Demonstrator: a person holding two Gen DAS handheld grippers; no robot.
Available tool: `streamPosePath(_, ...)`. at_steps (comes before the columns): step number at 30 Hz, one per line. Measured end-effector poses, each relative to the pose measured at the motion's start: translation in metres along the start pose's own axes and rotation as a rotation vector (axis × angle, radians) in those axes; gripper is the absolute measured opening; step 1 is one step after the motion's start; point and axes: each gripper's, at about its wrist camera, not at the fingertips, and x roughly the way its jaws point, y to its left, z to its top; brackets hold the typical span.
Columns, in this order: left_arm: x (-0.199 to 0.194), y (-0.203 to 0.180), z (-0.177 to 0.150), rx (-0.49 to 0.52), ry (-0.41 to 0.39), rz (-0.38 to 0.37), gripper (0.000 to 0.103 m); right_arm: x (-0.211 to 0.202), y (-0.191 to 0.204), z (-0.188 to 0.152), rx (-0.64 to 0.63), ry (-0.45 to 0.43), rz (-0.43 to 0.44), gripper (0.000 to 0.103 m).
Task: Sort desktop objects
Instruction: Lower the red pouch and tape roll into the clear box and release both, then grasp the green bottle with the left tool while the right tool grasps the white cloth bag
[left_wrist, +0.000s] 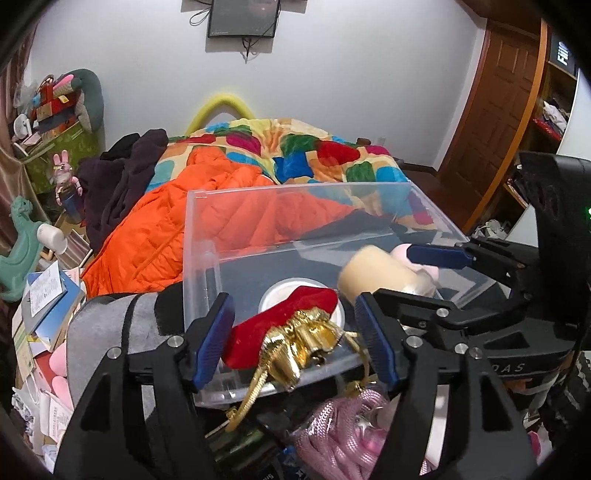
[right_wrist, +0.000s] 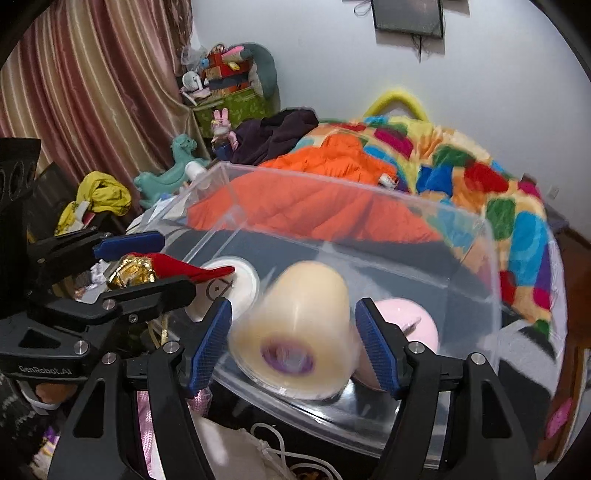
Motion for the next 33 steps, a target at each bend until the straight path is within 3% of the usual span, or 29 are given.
streamPosePath(2, -0.002, 0.000, 0.001, 0.000, -0.009, 0.003, 0.074, -0.005, 0.003, -0.001, -0.024, -0.013, -0.017, 0.066)
streamPosePath(14, -0.028, -0.002, -0.008, 0.001, -0.032, -0.005, 0.077, -0.032, 0.012, -0.010, -0.040, -0.050, -0.011, 0.067)
streamPosePath(19, -0.048, -0.005, -0.015, 0.030, -0.060, 0.030, 0.084, -0.048, 0.022, -0.018, -0.077, -0.078, -0.031, 0.077)
streamPosePath(27, -0.072, -0.003, -0.029, 0.026, -0.055, 0.027, 0.088, -0.077, 0.033, -0.034, -0.133, -0.107, -0.057, 0.081)
streamPosePath(33, -0.083, 0.006, -0.042, 0.021, -0.054, 0.074, 0.089, -0.091, 0.034, -0.048, -0.146, -0.121, -0.058, 0.082)
